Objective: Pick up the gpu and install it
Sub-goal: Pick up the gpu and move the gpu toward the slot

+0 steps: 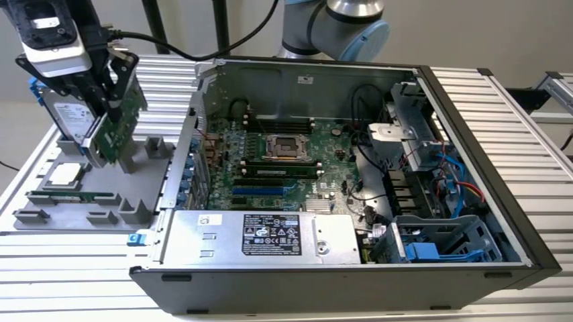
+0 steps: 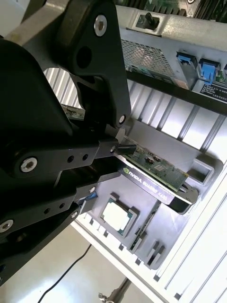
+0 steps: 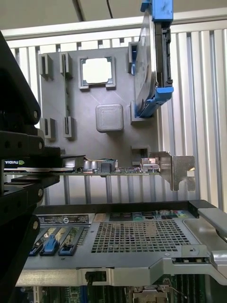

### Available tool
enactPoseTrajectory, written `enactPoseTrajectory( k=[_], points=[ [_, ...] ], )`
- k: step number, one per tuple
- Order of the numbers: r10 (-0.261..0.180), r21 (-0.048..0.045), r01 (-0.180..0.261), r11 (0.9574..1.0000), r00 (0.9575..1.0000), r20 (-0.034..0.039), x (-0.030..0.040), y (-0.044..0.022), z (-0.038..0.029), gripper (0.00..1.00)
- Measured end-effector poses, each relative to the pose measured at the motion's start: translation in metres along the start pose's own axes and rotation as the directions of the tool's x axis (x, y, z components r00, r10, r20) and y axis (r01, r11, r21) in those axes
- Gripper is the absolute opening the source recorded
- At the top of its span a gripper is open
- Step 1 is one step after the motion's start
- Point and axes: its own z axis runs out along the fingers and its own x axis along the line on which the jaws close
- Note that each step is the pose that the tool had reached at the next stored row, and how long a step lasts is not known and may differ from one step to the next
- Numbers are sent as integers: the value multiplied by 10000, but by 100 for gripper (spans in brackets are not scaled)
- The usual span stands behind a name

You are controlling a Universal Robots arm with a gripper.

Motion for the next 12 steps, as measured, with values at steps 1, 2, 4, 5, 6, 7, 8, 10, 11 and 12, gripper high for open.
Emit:
enactPoseTrajectory(
  k=[1,2,4,5,6,7,8,10,11,12],
  points=[
    [0,0,0,10000,10000,-1,0,0,-2,0],
    [0,2,0,10000,10000,-2,0,0,-6,0],
    [0,2,0,10000,10000,-2,0,0,-16,0],
    [0,1,0,10000,10000,-2,0,0,-21,0],
    [0,1,0,10000,10000,-1,-1,0,-26,0],
    [1,0,-1,10000,10000,-1,0,0,-32,0],
    [0,0,0,10000,10000,0,-1,0,-36,0],
    [0,1,0,10000,10000,-1,-1,0,-47,0],
    [1,1,-1,10000,10000,-1,-1,0,-53,0],
    [0,0,0,10000,10000,-1,-1,0,-59,0]
  ],
)
